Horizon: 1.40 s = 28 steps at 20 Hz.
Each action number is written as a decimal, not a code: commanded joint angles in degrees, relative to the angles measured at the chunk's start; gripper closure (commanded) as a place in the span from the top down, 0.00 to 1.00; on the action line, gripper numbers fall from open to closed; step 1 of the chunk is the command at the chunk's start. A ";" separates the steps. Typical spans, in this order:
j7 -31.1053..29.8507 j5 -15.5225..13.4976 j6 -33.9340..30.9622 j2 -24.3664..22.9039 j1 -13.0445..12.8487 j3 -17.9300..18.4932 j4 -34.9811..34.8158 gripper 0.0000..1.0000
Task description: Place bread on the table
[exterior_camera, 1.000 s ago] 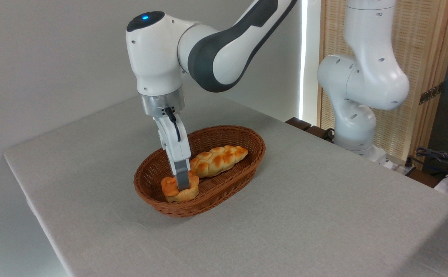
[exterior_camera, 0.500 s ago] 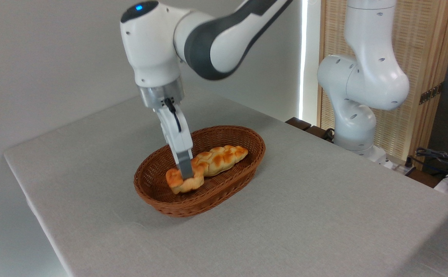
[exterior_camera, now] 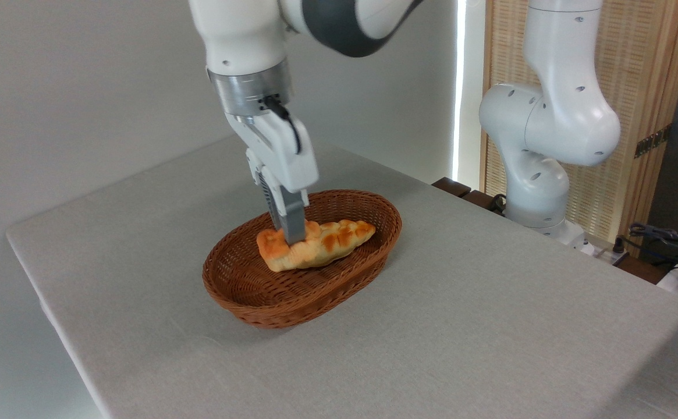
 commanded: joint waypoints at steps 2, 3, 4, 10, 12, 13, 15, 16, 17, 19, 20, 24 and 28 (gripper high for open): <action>1.87 7.02 5.96 4.06 0.20 6.55 0.56 0.24; 1.87 7.02 7.28 5.38 0.20 7.18 0.56 0.26; 1.78 7.20 7.82 6.26 0.20 7.27 0.56 0.28; 1.78 7.81 14.06 10.22 0.20 7.27 0.12 0.94; 1.70 7.81 14.85 11.10 -0.15 6.75 -0.41 1.00; 1.69 7.81 14.94 11.80 -0.24 6.57 -0.76 1.00; 1.69 7.73 14.94 12.51 -0.24 5.61 -0.76 1.00; 1.69 7.73 14.94 12.60 -0.24 5.52 -0.76 1.00; 1.52 7.73 14.94 12.60 -0.24 5.43 -0.76 1.00; 1.17 7.12 14.94 11.99 -0.16 5.52 -0.32 1.00; 0.91 6.68 14.94 10.85 0.11 5.60 0.20 1.00; 0.03 5.44 14.86 5.05 1.07 6.39 2.31 1.00; -0.76 1.51 12.59 -0.13 2.04 5.52 3.55 1.00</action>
